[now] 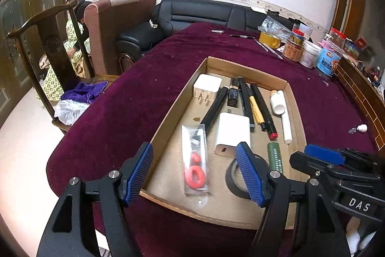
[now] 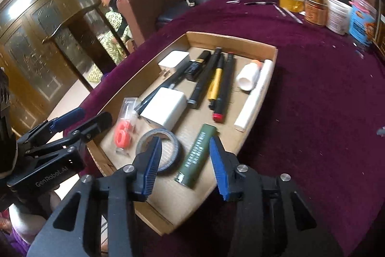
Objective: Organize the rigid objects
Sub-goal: 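Carry the candle package and tape roll into the tray while both tools release them, then grasp the white bottle with the right tool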
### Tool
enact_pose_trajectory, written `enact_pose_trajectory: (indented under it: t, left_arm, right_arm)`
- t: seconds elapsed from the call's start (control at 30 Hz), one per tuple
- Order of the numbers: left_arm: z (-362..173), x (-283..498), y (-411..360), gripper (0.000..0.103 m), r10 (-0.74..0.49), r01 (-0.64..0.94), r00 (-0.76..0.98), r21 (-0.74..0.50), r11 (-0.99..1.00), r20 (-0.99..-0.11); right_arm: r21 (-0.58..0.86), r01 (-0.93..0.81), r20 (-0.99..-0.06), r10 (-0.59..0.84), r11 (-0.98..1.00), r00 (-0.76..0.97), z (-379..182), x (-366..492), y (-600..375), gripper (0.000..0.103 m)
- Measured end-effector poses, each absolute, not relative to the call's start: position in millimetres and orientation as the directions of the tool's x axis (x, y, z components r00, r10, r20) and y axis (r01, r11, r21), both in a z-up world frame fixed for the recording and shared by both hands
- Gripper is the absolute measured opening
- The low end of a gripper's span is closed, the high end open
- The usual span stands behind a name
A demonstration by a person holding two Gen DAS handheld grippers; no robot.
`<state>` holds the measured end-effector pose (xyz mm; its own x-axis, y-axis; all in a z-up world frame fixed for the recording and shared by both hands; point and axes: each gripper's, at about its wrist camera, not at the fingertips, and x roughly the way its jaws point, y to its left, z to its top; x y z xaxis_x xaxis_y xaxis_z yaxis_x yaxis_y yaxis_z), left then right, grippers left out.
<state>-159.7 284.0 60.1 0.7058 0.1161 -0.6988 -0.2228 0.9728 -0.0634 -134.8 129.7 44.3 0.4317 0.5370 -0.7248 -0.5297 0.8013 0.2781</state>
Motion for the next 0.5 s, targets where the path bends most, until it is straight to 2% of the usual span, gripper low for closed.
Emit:
enact_pose_trajectory:
  t: [0.23,0.37,0.5]
  left_arm:
    - [73,-167,262,0.066,0.134,-0.205,0.723,-0.025,0.978,-0.678]
    - [82,-173,246,0.067,0.146,-0.194,0.738,0.000,0.981,-0.659]
    - [92,-182,228,0.074,0.162,-0.184,0.766,0.029,0.983,-0.622]
  right_arm:
    - [0.301,-0.486,-0.707,0.534,0.821,0.464,48,-140,97,0.040]
    - [0.307,-0.470,-0.694,0.533,0.827,0.484,52,-146,80,0.045]
    - [0.309,-0.457,-0.676,0.531,0.834,0.511,56,-153,64,0.045]
